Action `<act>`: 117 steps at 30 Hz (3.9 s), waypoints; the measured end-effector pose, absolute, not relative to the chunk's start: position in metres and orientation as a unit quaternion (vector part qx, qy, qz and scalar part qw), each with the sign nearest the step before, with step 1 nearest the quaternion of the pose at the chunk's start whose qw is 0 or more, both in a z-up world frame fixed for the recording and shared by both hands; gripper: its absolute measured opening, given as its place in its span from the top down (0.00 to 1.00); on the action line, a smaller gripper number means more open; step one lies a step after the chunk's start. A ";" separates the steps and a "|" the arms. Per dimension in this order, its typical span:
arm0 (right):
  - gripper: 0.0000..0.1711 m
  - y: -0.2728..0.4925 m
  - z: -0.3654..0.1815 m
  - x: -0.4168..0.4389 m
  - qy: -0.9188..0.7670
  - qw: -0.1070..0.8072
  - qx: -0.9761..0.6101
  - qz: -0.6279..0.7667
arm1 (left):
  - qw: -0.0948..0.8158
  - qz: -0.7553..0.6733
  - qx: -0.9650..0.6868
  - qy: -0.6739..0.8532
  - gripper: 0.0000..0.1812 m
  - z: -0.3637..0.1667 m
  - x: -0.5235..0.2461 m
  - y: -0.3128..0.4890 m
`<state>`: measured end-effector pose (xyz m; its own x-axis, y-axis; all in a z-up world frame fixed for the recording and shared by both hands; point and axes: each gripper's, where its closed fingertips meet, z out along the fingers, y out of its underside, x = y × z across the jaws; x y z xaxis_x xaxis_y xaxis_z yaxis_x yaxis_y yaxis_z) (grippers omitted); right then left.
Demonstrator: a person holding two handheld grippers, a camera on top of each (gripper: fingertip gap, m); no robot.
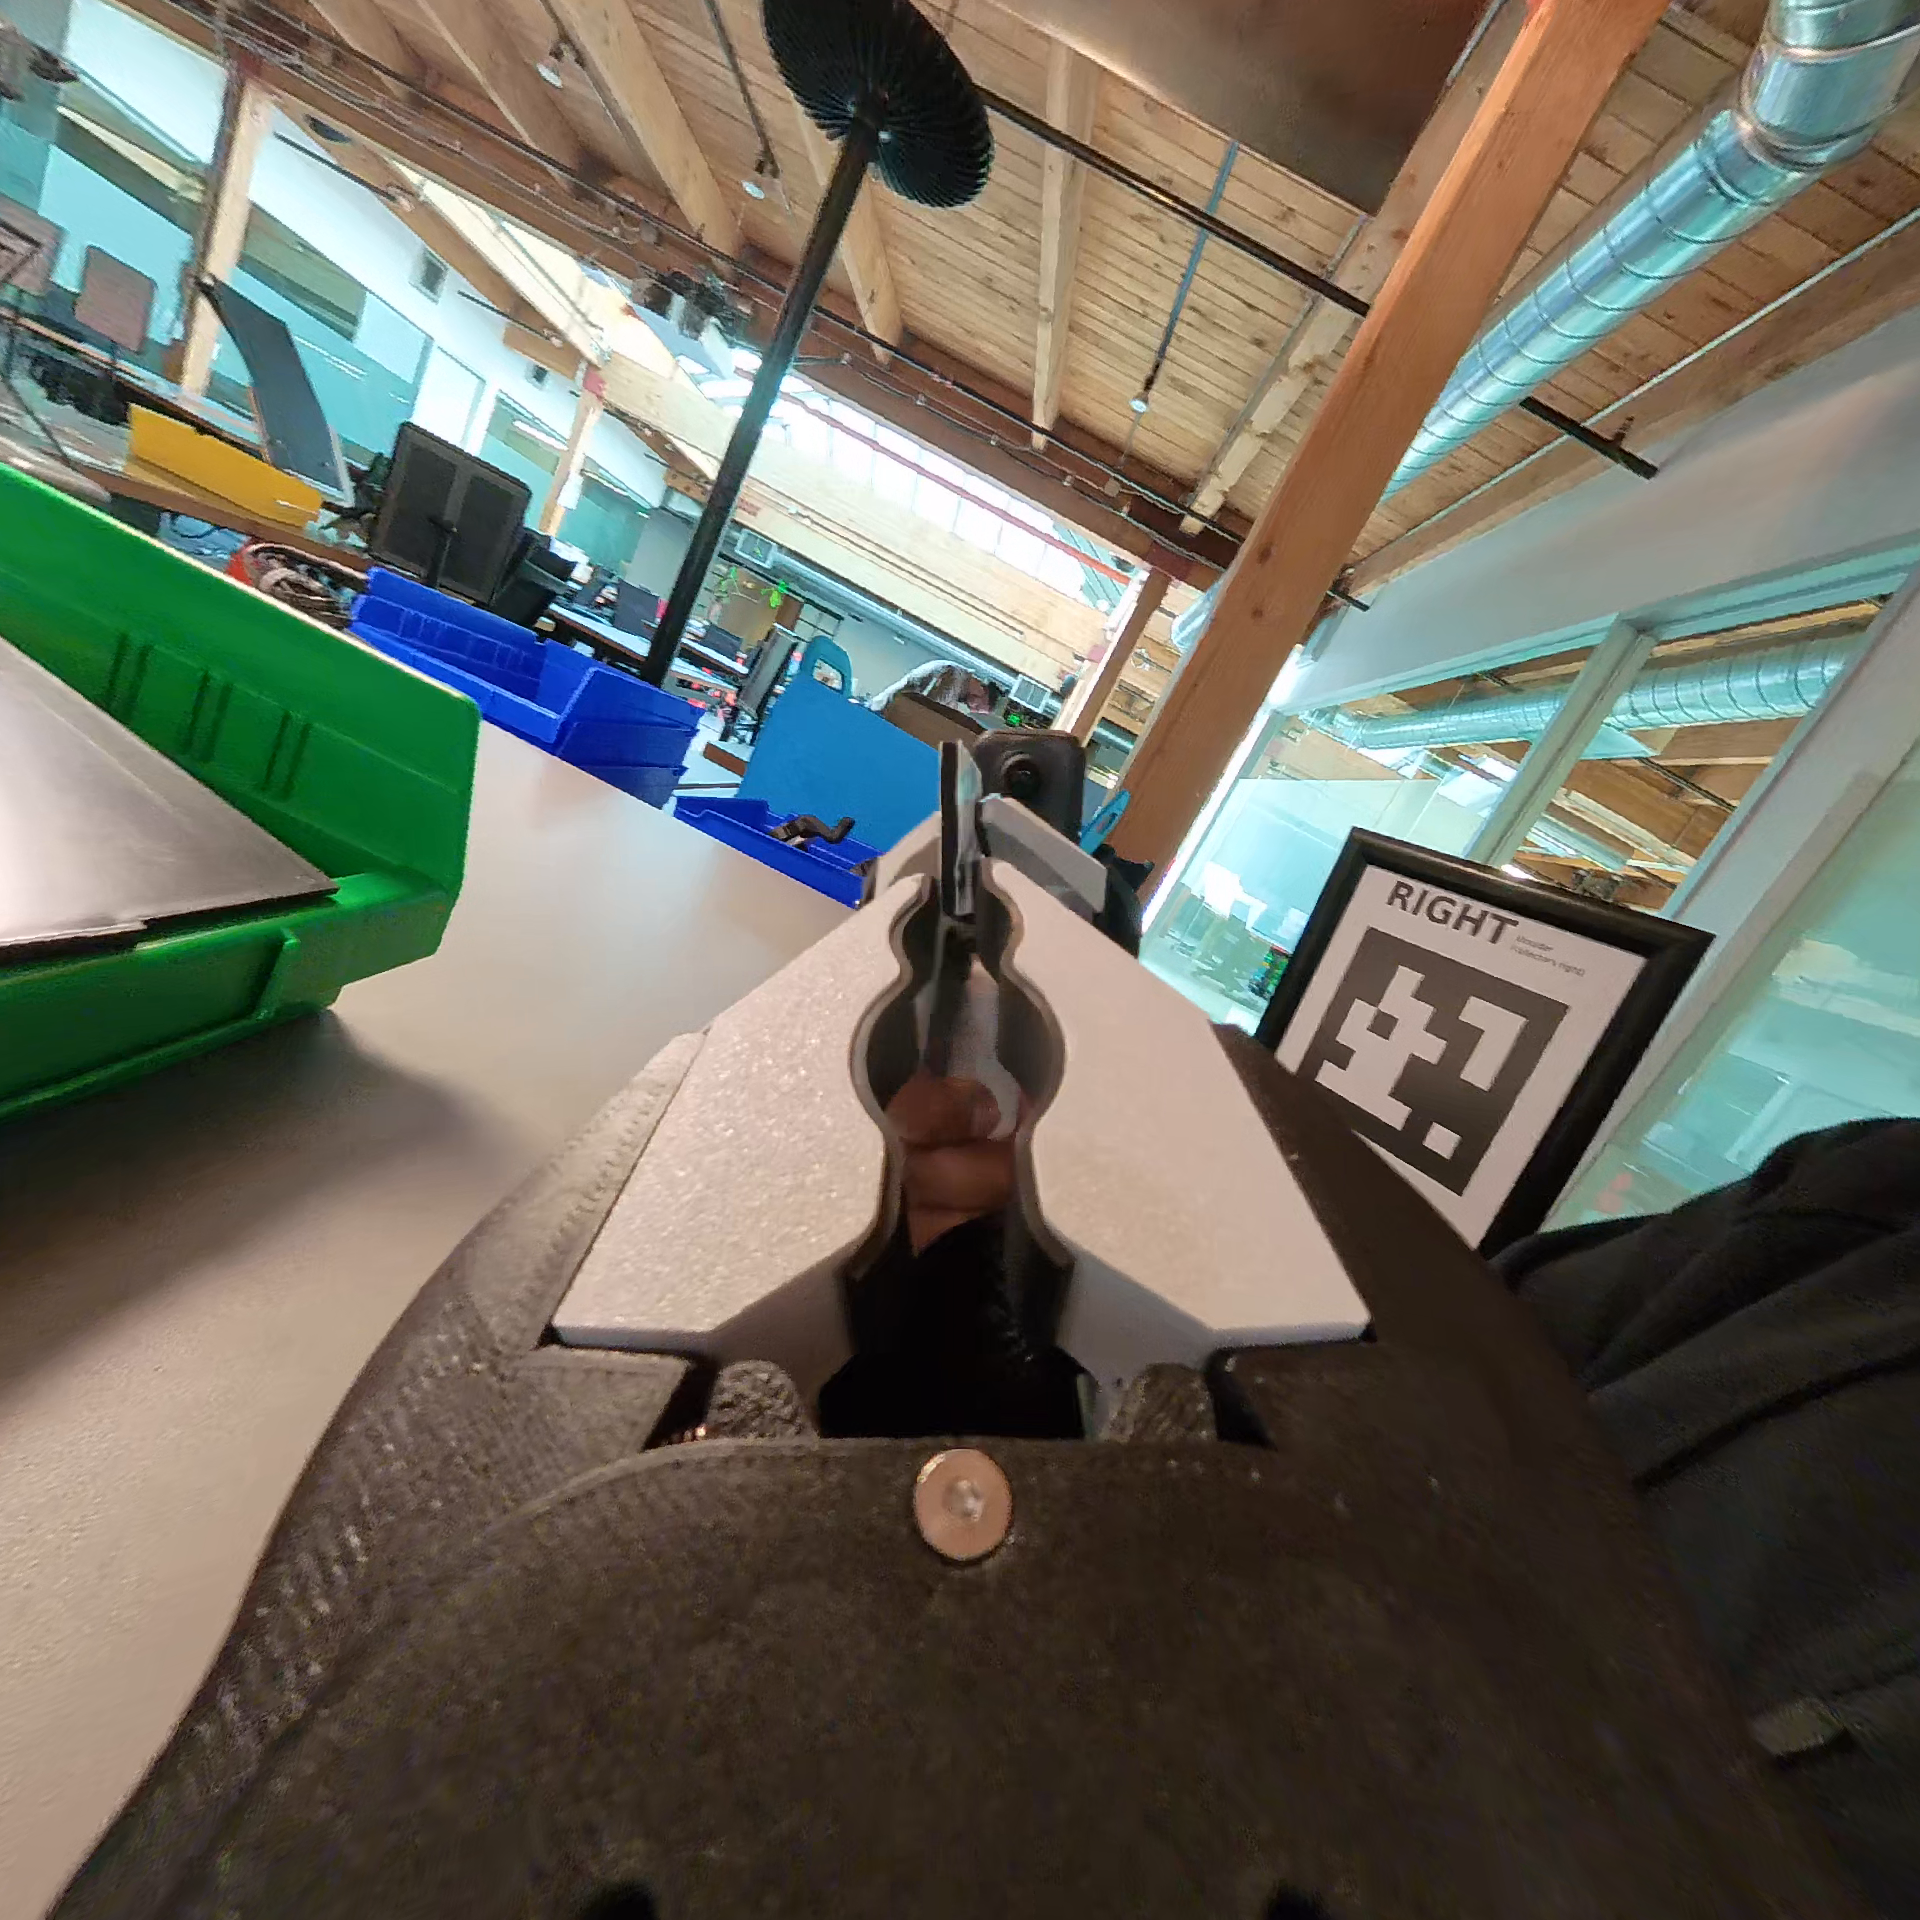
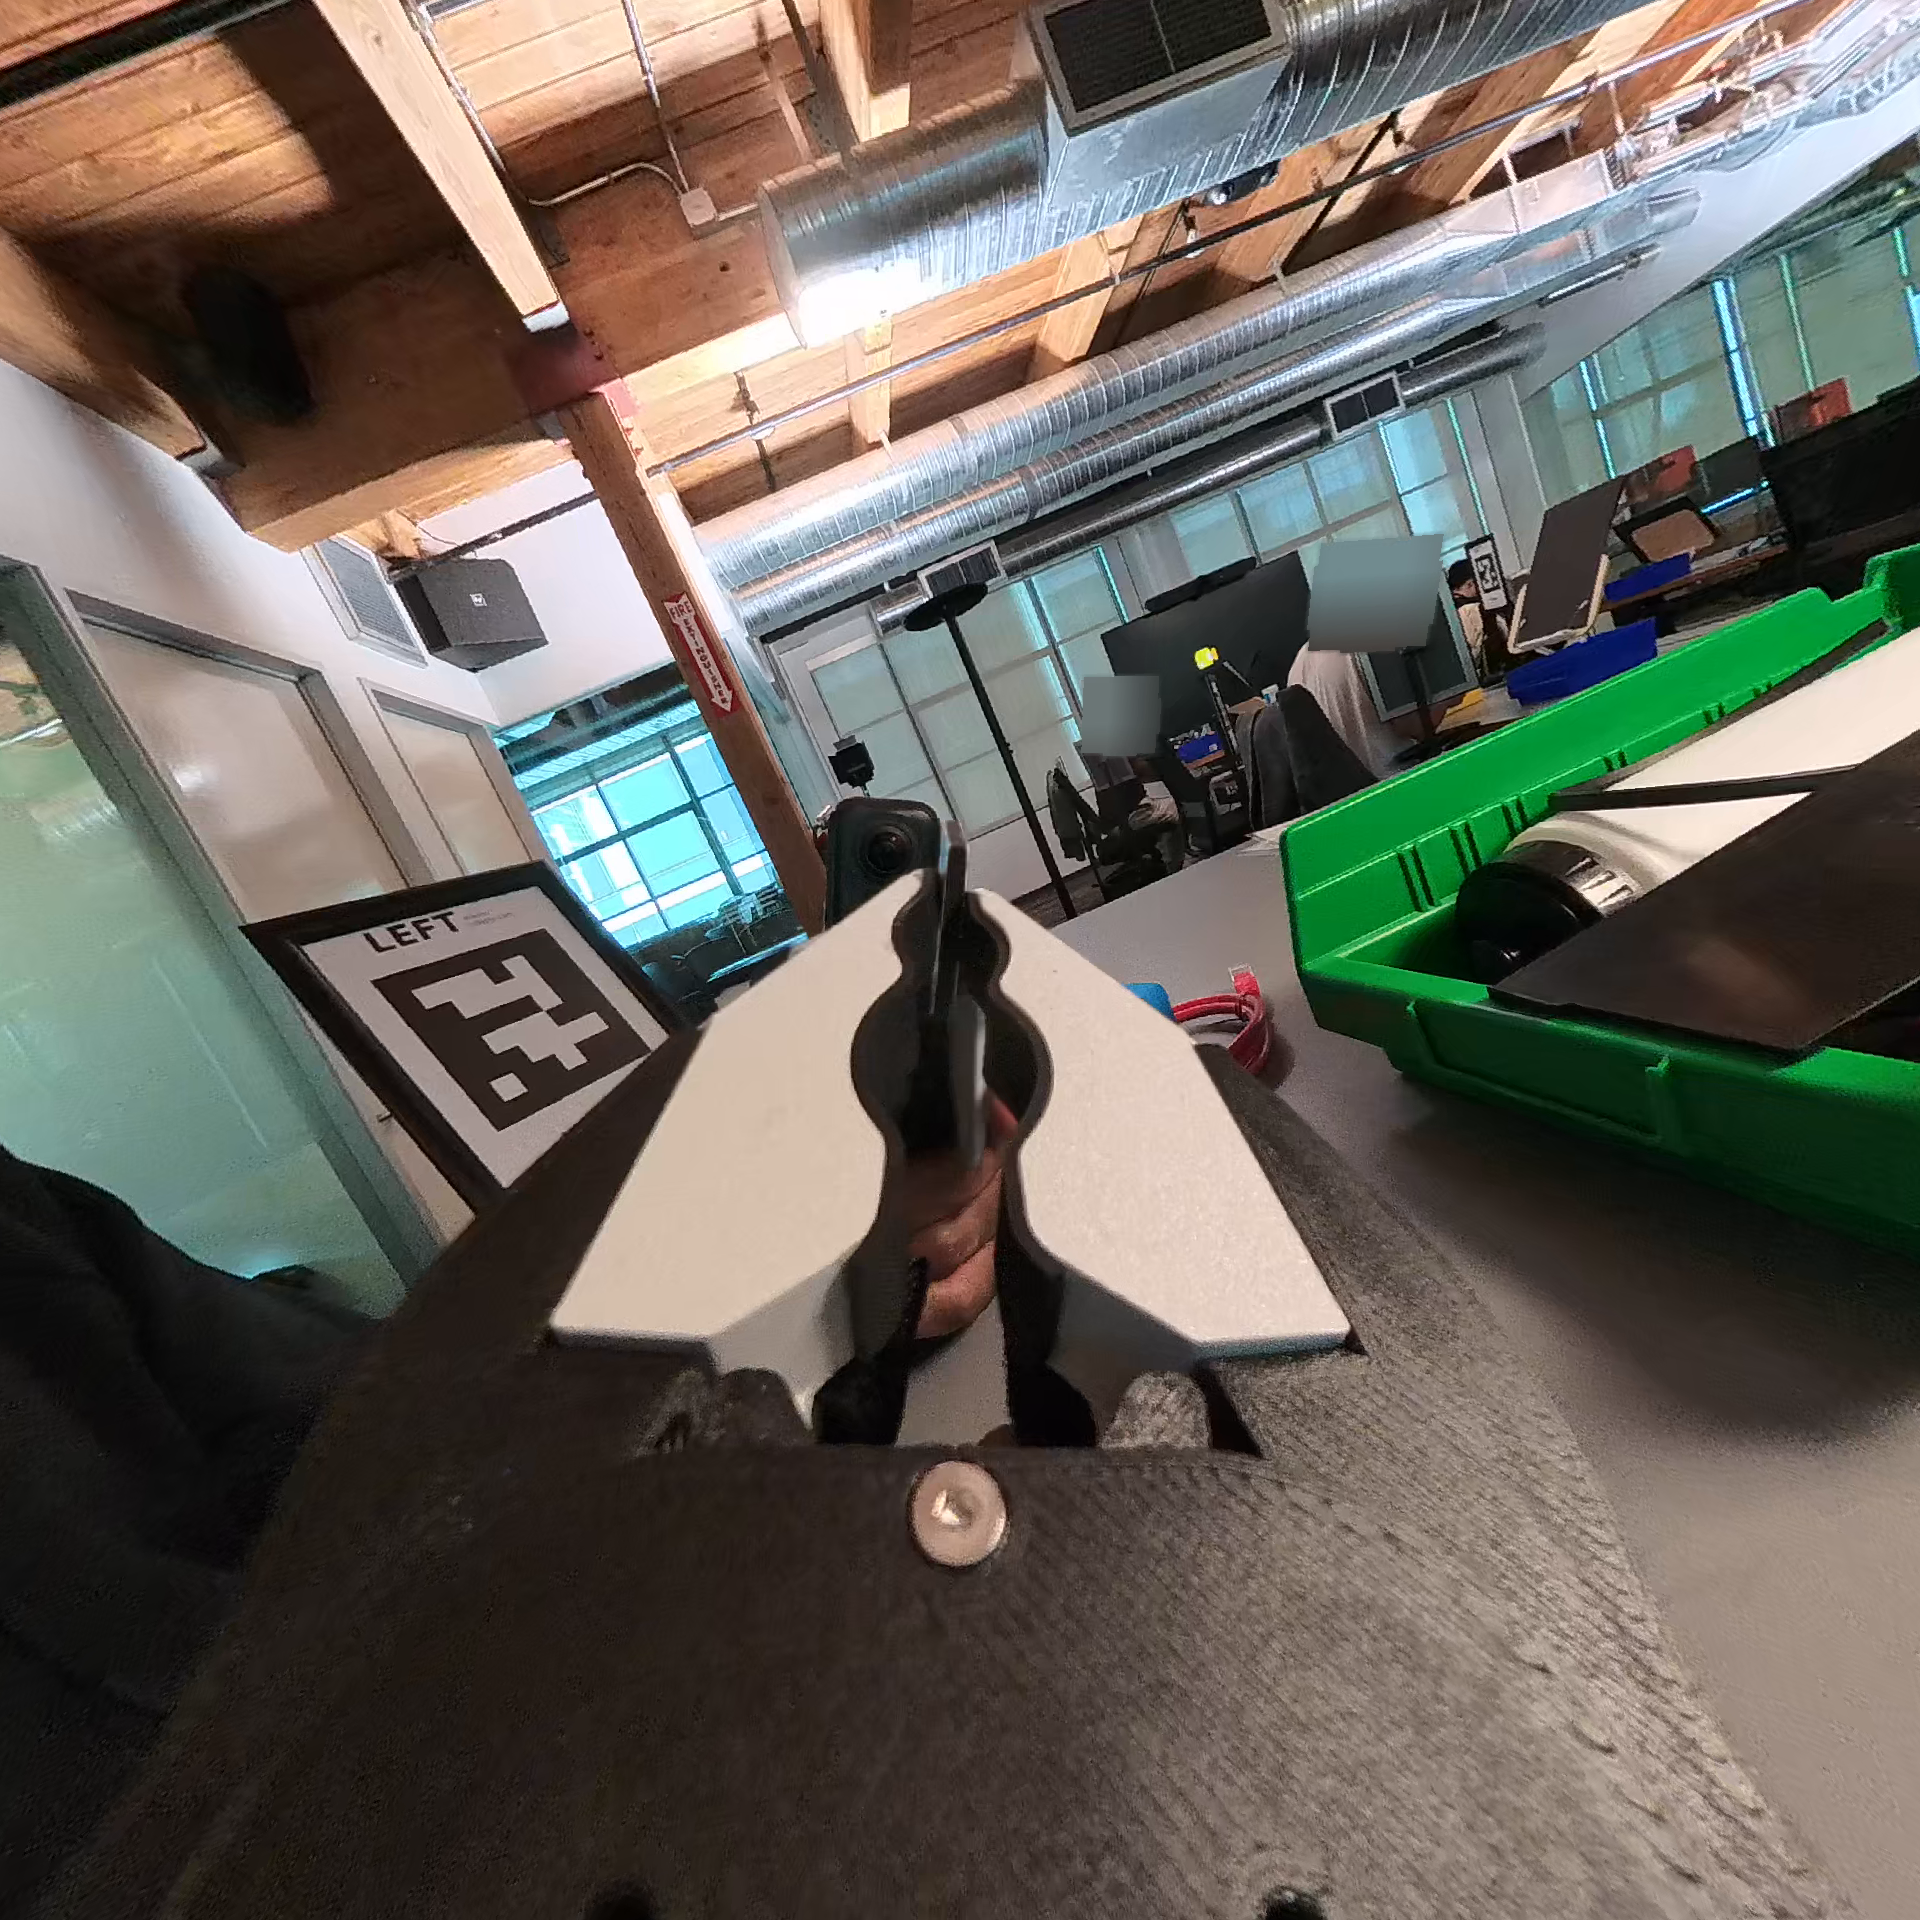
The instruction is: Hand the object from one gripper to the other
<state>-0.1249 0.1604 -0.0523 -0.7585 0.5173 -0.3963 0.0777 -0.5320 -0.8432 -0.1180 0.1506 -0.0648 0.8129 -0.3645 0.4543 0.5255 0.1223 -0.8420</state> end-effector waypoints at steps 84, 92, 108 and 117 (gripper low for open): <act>0.85 0.168 -0.045 -0.127 -0.414 0.151 -0.326 0.836 | 0.722 -0.319 -0.613 -0.035 0.98 -0.069 -0.103 0.152; 0.97 0.165 -0.046 -0.125 -0.422 0.141 -0.318 0.837 | 0.740 -0.304 -0.598 -0.056 0.98 -0.066 -0.116 0.150; 0.97 0.111 -0.077 -0.130 -0.566 0.090 -0.331 0.750 | 0.798 -0.284 -0.525 -0.078 0.98 -0.049 -0.137 0.129; 0.80 0.126 -0.070 -0.131 -0.529 0.099 -0.342 0.771 | 0.791 -0.276 -0.541 -0.069 0.98 -0.052 -0.132 0.133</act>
<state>-0.1313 0.1256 -0.0698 -0.7469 0.5142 -0.4215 0.2082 -0.4211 -0.8828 -0.1320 0.1335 -0.0518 0.8380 -0.3623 0.4080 0.5118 0.2623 -0.8181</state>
